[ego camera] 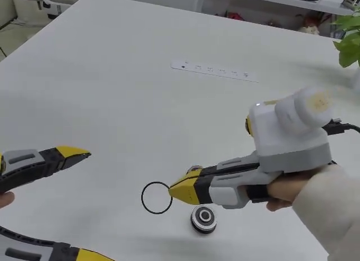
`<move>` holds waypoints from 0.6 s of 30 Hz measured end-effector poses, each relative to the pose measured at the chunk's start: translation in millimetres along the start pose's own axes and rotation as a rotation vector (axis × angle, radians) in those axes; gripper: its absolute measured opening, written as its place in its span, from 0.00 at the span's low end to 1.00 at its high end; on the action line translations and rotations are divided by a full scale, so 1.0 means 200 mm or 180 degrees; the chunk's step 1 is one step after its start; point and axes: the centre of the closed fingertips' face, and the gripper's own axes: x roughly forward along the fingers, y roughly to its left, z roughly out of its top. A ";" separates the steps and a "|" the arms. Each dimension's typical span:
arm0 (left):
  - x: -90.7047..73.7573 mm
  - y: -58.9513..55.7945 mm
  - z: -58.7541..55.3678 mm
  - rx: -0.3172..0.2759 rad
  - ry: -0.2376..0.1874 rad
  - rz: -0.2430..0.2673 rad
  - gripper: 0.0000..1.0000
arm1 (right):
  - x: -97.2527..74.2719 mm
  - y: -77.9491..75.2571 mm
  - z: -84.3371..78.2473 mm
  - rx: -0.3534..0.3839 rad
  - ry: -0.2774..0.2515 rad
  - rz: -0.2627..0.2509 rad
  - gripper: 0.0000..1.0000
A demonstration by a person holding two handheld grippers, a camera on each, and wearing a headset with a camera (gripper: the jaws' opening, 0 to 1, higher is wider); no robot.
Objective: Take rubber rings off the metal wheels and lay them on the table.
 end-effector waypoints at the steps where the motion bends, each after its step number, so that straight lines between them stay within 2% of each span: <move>1: 0.00 0.00 0.00 0.0004 -0.0009 0.0003 1.00 | 0.01 0.00 -0.01 0.0004 0.0016 0.0001 0.00; 7: 0.00 -0.01 0.01 -0.0029 -0.0022 -0.0030 1.00 | 0.06 -0.02 -0.04 0.0023 0.0108 0.0001 0.00; 13: 0.00 -0.01 0.00 -0.0041 -0.0018 -0.0037 1.00 | 0.11 -0.06 -0.06 0.0070 0.0144 -0.0066 0.00; 18: 0.00 -0.01 0.01 -0.0058 -0.0015 -0.0031 1.00 | 0.14 -0.09 -0.09 -0.0059 0.0198 -0.0115 0.00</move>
